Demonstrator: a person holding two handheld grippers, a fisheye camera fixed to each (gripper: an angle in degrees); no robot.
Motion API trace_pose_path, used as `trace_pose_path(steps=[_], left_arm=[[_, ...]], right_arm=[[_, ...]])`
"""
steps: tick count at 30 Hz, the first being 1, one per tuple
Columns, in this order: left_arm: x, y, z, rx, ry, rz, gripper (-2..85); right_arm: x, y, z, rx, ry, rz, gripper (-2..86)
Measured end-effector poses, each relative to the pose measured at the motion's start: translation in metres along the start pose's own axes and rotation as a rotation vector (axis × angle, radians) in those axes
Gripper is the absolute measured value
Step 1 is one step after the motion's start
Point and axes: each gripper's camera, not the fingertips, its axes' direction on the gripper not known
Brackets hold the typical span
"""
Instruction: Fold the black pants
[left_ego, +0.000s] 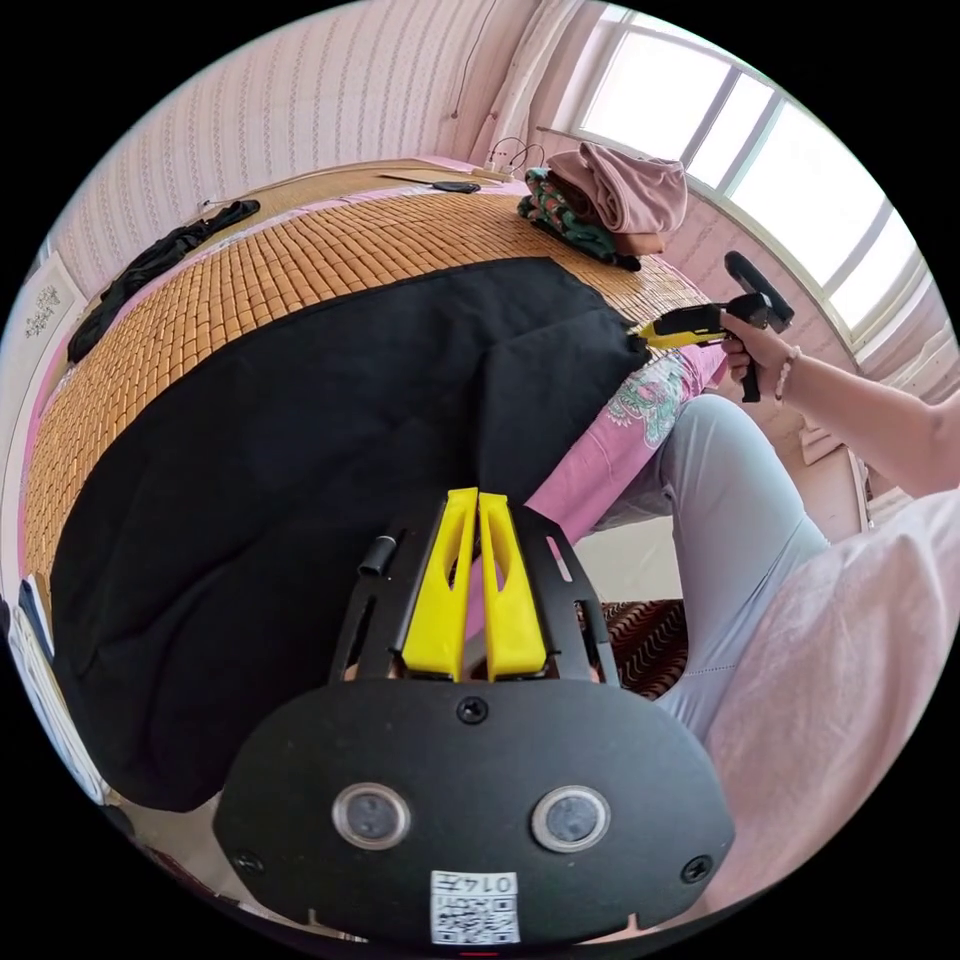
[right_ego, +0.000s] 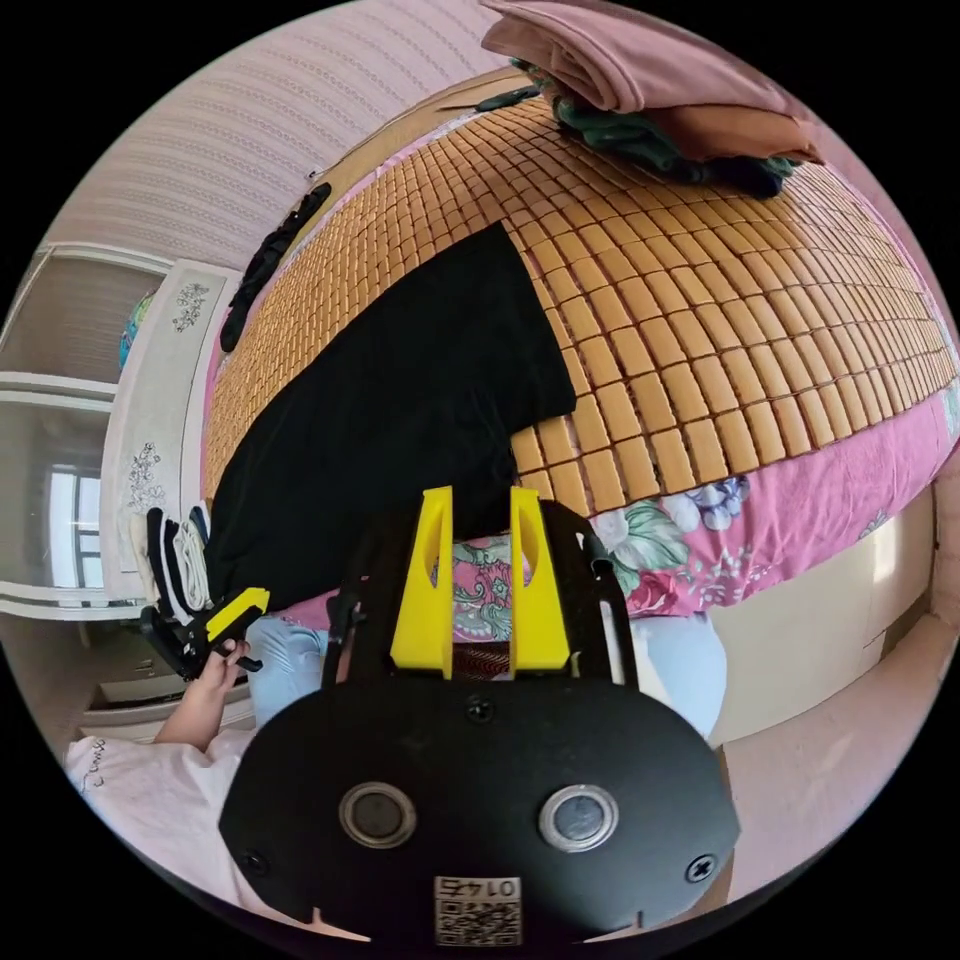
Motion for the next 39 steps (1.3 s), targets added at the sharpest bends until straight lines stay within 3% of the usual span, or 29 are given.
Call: trace_pose_path(steps=[5, 11, 16, 20, 23, 26, 28, 32, 37, 39], left_arm=[[-0.002, 0.005, 0.000, -0.006, -0.006, -0.018, -1.0], [-0.013, 0.002, -0.024, 0.056, -0.038, -0.017, -1.0], [-0.033, -0.006, -0.071, 0.175, -0.074, -0.058, -1.0], [-0.031, 0.004, -0.099, 0.240, 0.068, 0.044, -1.0], [-0.021, 0.014, -0.085, 0.202, 0.213, 0.105, -1.0], [-0.007, 0.019, -0.049, 0.125, 0.335, 0.103, -1.0], [0.002, 0.020, -0.024, 0.061, 0.351, 0.100, -0.9], [-0.001, 0.021, -0.002, -0.019, 0.339, 0.017, -0.7], [-0.043, 0.041, -0.050, 0.105, 0.188, -0.146, 0.2], [-0.080, 0.060, -0.082, 0.141, -0.014, -0.277, 1.2]], right_arm=[[0.012, -0.008, 0.013, -0.111, 0.018, 0.008, 2.1], [-0.009, -0.022, -0.029, 0.029, -0.110, -0.120, 0.6], [-0.057, -0.038, -0.101, 0.223, -0.395, -0.344, 0.4], [-0.051, -0.007, -0.146, 0.317, -0.479, -0.441, 0.4], [-0.006, 0.027, -0.154, 0.303, -0.359, -0.330, 0.4], [0.056, 0.057, -0.132, 0.189, -0.230, -0.071, 0.4], [0.092, 0.074, -0.107, 0.099, -0.166, 0.091, 0.5], [0.107, 0.080, -0.082, 0.030, -0.116, 0.212, 0.4], [0.069, 0.050, -0.091, 0.022, 0.200, 0.176, 0.2], [0.043, 0.030, -0.092, 0.042, 0.274, 0.089, 0.1]])
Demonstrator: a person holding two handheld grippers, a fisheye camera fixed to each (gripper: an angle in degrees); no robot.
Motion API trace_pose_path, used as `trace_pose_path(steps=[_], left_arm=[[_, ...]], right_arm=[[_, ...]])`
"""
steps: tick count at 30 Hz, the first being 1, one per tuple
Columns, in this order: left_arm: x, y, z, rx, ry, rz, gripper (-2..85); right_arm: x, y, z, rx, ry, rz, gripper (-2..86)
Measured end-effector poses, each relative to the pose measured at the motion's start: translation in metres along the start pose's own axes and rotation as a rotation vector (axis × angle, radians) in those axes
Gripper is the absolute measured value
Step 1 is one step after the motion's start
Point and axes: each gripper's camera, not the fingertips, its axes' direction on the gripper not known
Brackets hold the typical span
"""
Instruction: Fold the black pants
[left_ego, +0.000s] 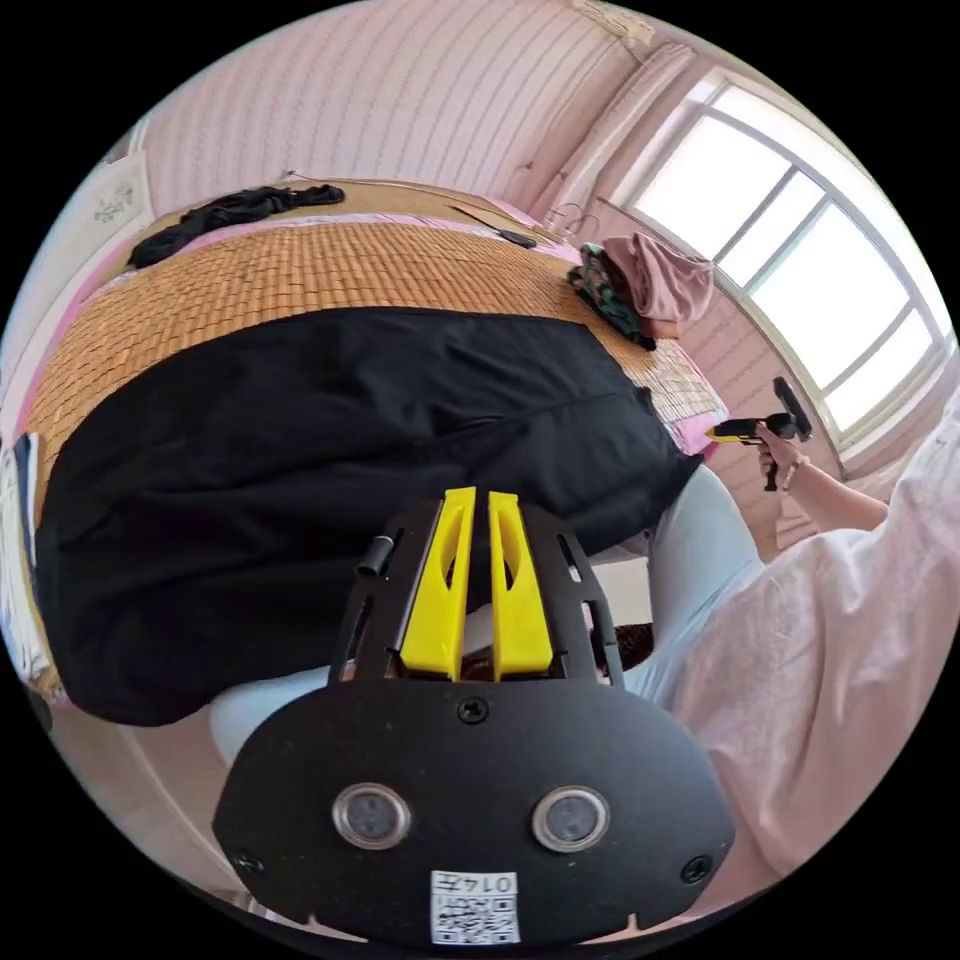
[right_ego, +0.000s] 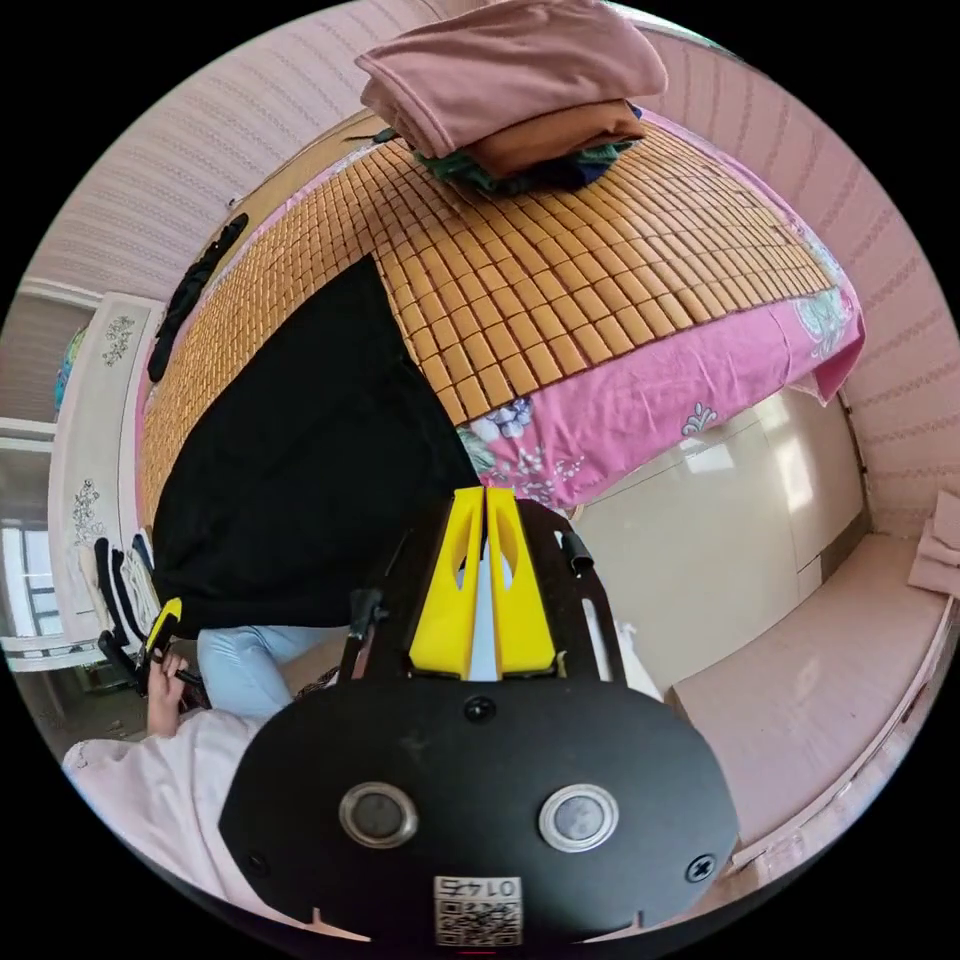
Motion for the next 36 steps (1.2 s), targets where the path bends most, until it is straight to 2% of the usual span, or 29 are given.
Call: trace_pose_path(steps=[1, 3, 6, 11, 14, 17, 23, 25, 26, 30, 36], left_arm=[[-0.011, 0.001, -0.008, 0.014, -0.051, -0.030, 1.4], [-0.063, 0.003, -0.034, 0.049, -0.264, -0.165, 2.7], [-0.130, -0.007, -0.048, 0.016, -0.476, -0.302, 4.6], [-0.213, -0.038, -0.044, -0.053, -0.628, -0.478, 4.4], [-0.246, -0.054, -0.029, -0.081, -0.618, -0.531, 4.3], [-0.271, -0.061, -0.002, -0.175, -0.576, -0.616, 4.4], [-0.278, -0.081, 0.010, -0.083, -0.609, -0.559, 2.3], [-0.279, -0.089, 0.013, -0.081, -0.604, -0.539, 1.8], [-0.280, -0.094, 0.015, -0.087, -0.607, -0.532, 1.5], [-0.283, -0.107, 0.020, -0.061, -0.602, -0.508, 0.4], [-0.287, -0.136, 0.034, -0.043, -0.629, -0.484, -0.8]], right_arm=[[-0.022, -0.013, -0.001, 0.009, 0.019, -0.067, 0.0], [-0.057, -0.034, 0.004, 0.007, 0.030, -0.171, 0.0], [-0.117, -0.069, 0.020, 0.017, 0.055, -0.303, 0.0], [-0.185, -0.123, 0.052, -0.014, 0.047, -0.320, -0.2], [-0.207, -0.145, 0.074, -0.035, 0.139, -0.292, -0.4], [-0.214, -0.155, 0.073, 0.056, 0.173, -0.247, -0.4], [-0.218, -0.172, 0.072, 0.010, 0.119, -0.328, -0.4], [-0.221, -0.168, 0.071, 0.126, 0.335, -0.298, -0.4], [-0.220, -0.168, 0.074, 0.124, 0.356, -0.300, -0.4], [-0.215, -0.188, 0.078, 0.153, 0.235, -0.253, -0.4], [-0.217, -0.227, 0.087, 0.114, 0.164, -0.210, -0.5]])
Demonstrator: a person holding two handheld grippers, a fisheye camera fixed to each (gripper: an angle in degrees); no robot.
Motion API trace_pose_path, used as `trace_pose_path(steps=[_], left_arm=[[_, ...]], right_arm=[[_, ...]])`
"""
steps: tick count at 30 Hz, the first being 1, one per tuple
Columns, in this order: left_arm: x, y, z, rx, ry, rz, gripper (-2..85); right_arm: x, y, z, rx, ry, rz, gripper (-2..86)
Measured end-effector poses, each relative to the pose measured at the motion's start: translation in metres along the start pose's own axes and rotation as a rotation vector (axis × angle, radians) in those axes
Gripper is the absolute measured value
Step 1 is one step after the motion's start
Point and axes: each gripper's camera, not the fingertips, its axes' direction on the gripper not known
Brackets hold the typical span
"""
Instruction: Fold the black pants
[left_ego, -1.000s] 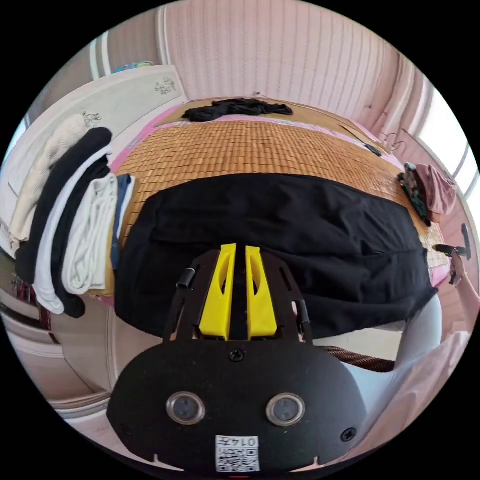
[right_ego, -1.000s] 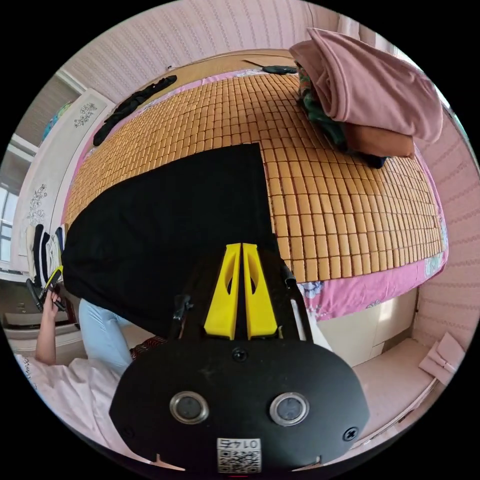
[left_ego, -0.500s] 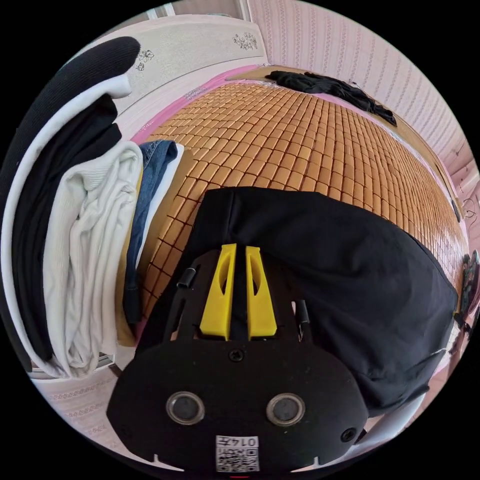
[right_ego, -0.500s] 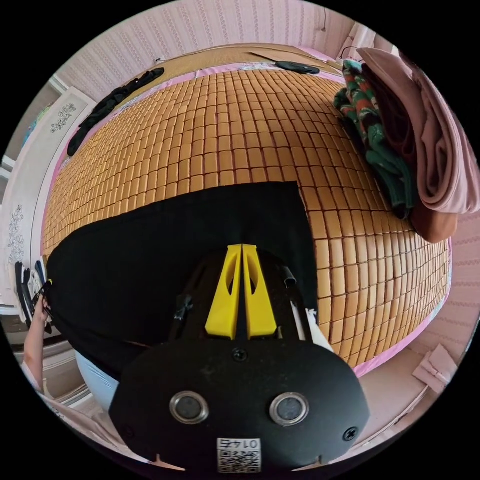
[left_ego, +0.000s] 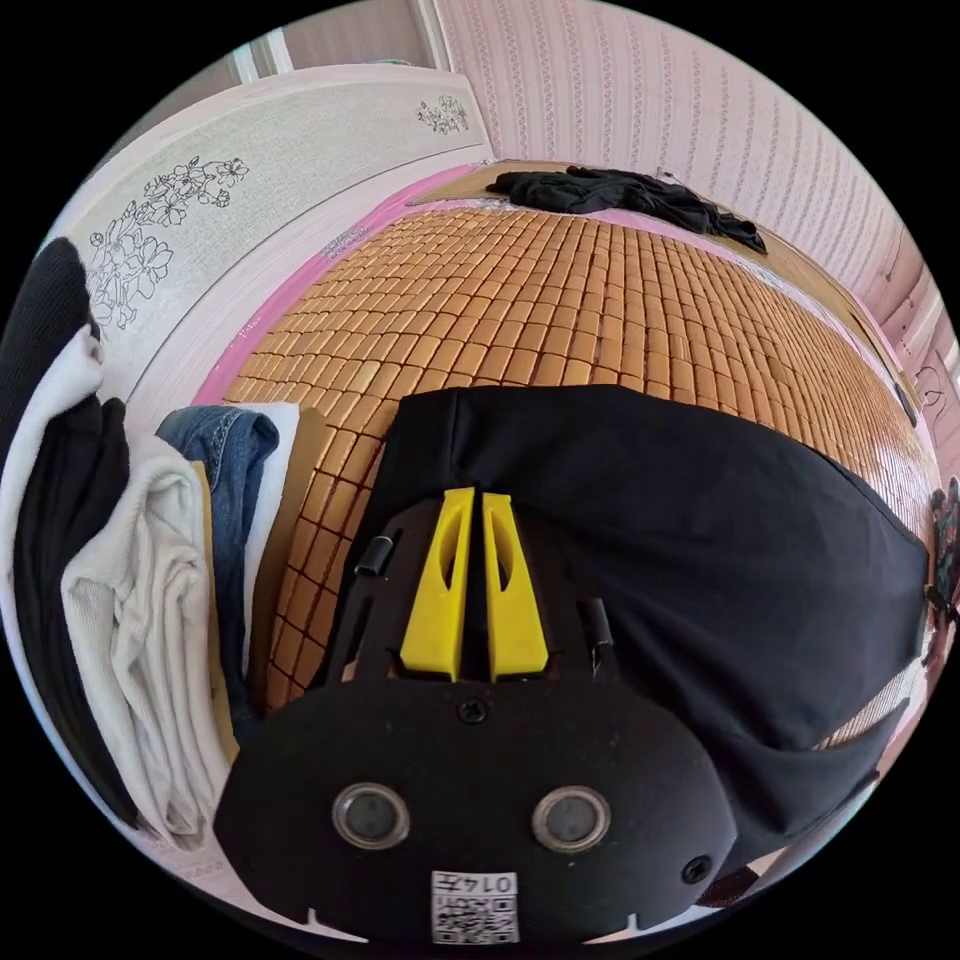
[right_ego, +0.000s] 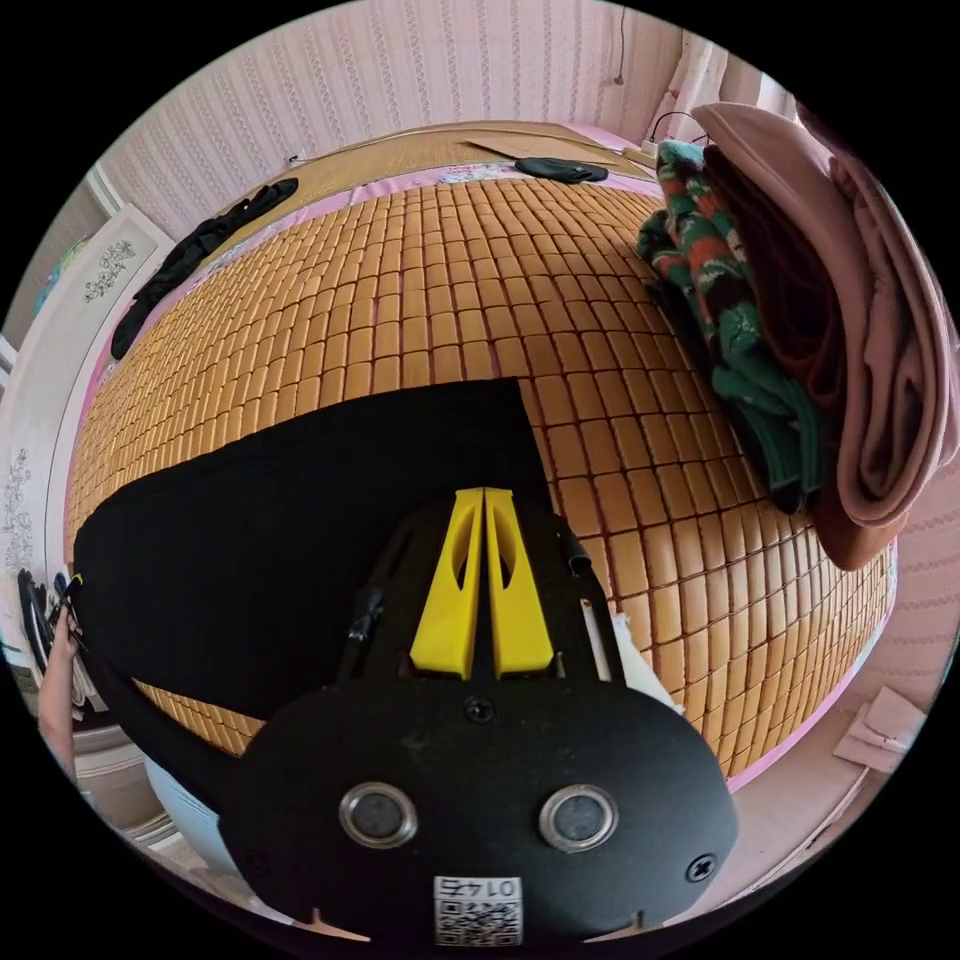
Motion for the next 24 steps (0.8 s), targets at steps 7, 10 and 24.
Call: trace_pose_path(steps=[7, 10, 24], left_arm=[[0.013, -0.022, 0.006, -0.017, -0.012, -0.041, -0.5], [0.013, -0.018, -0.019, 0.066, 0.001, -0.002, -0.5], [0.226, 0.170, -0.125, 0.055, 0.513, 0.602, 5.0]], right_arm=[[-0.012, -0.030, 0.005, -0.051, 0.084, -0.046, -0.7], [-0.004, -0.013, -0.019, -0.015, 0.145, -0.091, -0.4], [0.094, 0.175, -0.041, -0.092, -0.172, 0.016, 7.8]])
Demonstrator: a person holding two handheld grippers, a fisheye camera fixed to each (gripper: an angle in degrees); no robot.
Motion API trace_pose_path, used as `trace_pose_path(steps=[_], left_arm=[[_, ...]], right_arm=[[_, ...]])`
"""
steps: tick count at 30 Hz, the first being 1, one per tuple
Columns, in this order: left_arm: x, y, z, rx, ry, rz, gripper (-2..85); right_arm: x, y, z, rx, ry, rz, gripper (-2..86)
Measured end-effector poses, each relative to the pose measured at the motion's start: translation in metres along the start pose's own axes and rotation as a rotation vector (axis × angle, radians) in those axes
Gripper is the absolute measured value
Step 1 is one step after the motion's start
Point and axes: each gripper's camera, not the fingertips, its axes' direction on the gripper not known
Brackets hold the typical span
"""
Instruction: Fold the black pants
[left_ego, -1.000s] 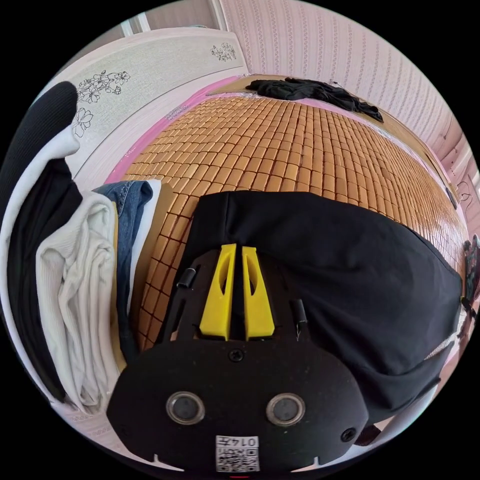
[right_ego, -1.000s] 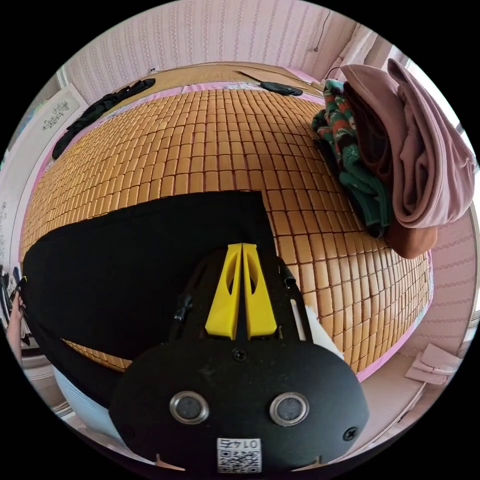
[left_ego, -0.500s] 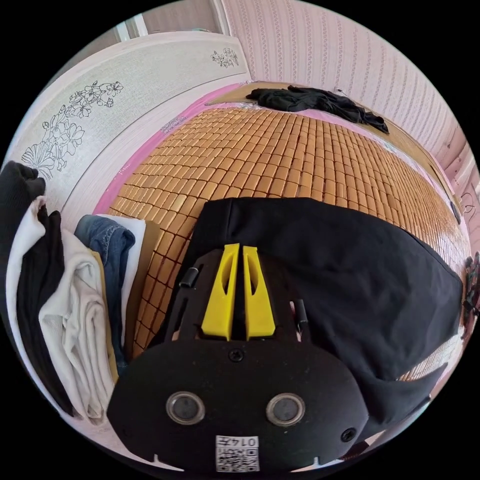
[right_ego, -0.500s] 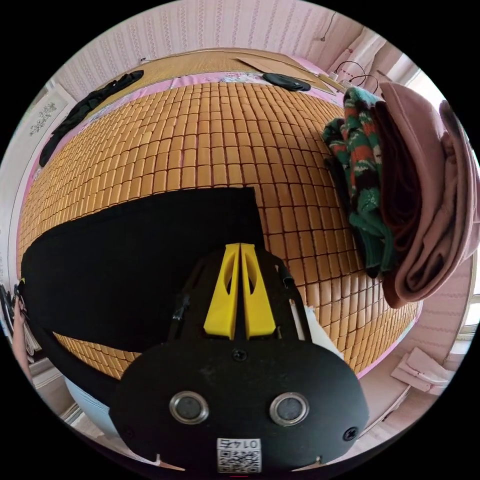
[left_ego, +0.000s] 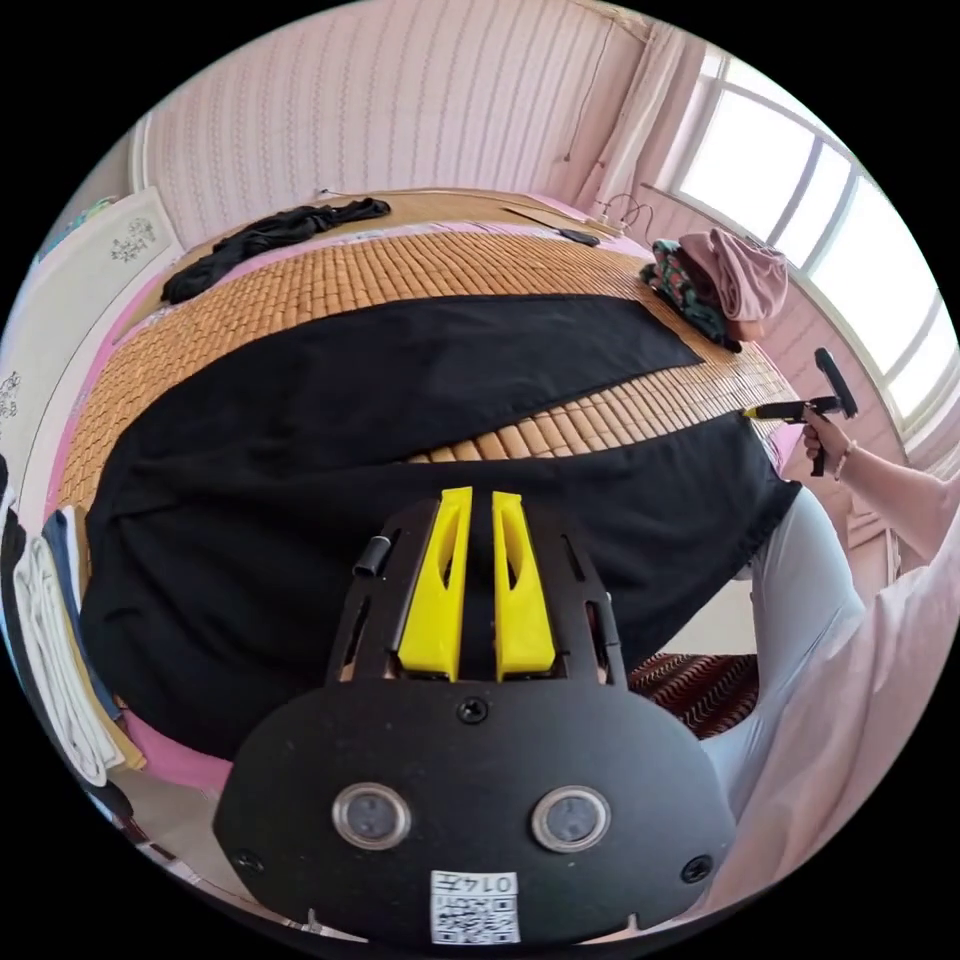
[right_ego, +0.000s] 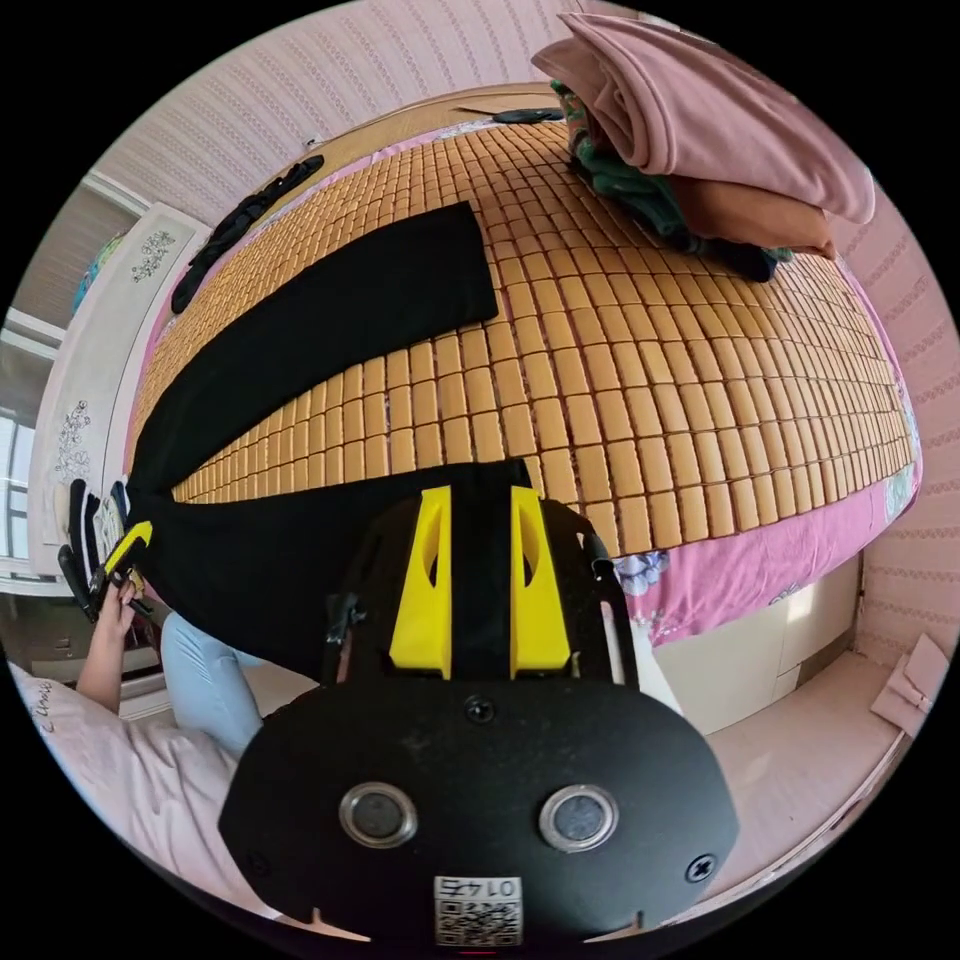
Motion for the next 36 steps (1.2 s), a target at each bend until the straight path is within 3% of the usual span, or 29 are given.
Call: trace_pose_path(steps=[5, 14, 20, 24, 36], left_arm=[[0.030, -0.025, 0.051, -0.154, -0.073, -0.034, 4.3], [0.022, -0.059, 0.075, -0.156, -0.102, -0.093, 0.3], [0.025, -0.054, 0.066, -0.137, -0.060, -0.089, 2.6], [0.039, -0.046, 0.068, -0.119, -0.033, -0.050, 3.8], [0.036, -0.055, 0.082, -0.135, -0.044, -0.078, 4.4]], right_arm=[[0.022, -0.008, 0.005, -0.005, -0.031, 0.051, 1.1], [0.057, -0.048, -0.006, 0.077, -0.033, 0.099, 0.2], [0.072, -0.018, -0.001, 0.021, -0.139, 0.027, 5.6], [0.075, 0.001, 0.020, -0.045, -0.094, -0.028, 1.7], [0.099, -0.028, -0.004, 0.116, -0.218, -0.033, -0.1]])
